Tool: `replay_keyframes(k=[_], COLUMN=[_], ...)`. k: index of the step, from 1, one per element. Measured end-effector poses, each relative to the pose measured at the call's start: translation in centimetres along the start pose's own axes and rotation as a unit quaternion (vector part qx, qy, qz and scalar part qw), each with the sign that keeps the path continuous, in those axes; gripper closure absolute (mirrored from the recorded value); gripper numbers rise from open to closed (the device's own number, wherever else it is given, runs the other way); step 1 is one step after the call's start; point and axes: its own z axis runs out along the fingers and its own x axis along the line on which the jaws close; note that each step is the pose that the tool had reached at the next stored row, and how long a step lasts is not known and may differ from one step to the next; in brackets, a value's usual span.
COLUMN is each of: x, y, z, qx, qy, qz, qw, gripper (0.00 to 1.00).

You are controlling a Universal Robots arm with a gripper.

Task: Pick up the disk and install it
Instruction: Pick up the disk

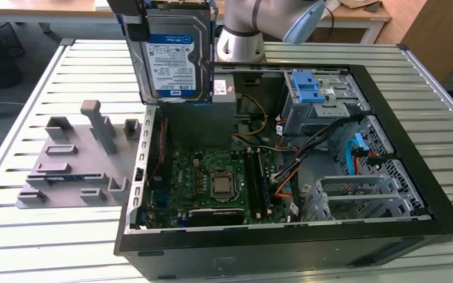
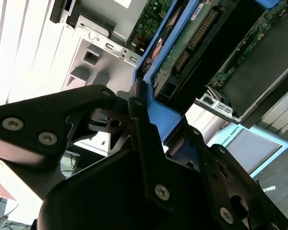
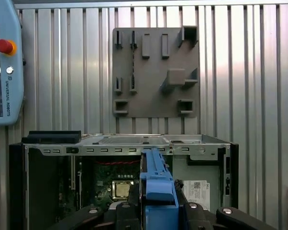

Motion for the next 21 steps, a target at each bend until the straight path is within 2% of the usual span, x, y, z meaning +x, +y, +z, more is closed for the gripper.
replay_keyframes(k=[9, 21], x=[0.65, 1.24], y=[-1.8, -3.74], z=[0.0, -0.01], qx=[0.0, 0.0], qy=[0.0, 0.0], qz=[0.0, 0.0], qw=[1.0, 1.0], gripper=[0.64, 0.64])
